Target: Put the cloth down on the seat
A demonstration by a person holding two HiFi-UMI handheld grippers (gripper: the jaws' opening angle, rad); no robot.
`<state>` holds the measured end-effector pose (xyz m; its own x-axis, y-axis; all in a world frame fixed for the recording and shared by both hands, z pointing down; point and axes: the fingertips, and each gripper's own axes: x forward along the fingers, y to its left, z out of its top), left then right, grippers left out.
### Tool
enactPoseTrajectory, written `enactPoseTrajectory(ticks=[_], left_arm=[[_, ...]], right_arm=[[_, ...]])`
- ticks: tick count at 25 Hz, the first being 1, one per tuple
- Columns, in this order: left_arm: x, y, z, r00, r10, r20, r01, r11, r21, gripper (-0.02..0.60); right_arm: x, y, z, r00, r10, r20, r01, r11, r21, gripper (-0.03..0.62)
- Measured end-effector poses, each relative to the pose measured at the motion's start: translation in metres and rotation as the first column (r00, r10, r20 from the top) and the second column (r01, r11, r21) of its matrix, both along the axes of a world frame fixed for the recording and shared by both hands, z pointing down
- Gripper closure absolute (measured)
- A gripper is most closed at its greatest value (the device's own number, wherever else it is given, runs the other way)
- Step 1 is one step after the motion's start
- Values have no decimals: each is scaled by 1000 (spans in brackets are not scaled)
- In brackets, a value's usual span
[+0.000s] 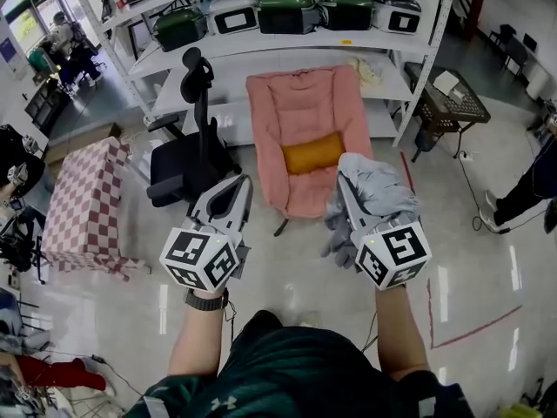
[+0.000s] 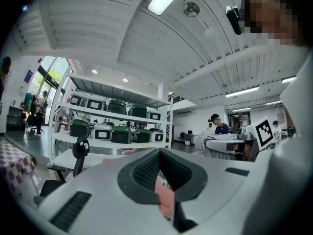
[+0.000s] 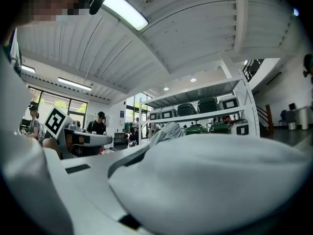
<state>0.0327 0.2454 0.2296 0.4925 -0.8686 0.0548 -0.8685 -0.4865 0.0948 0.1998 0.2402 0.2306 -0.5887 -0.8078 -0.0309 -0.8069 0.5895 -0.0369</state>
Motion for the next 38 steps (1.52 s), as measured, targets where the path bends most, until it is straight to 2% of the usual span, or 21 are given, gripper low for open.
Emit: enactPoseTrajectory(ticks=[11, 18, 29, 38], left_arm=[[-11, -47, 25, 1000, -3, -5, 3, 1000, -28, 577], [-37, -113, 44, 1000, 14, -7, -15, 999, -40, 577], [-97, -237, 70, 997, 65, -30, -67, 995, -72, 577], [-117, -297, 86, 993, 108, -51, -113, 989, -99, 577]], right_arm=[[-7, -48, 30, 1000, 17, -15, -18, 999, -50, 588], [-35, -111, 48, 998, 40, -39, -43, 996, -83, 589], [-95, -228, 77, 992, 99, -79, -109, 984, -138, 588], [-120, -292, 91, 988, 126, -89, -140, 976, -168, 588]])
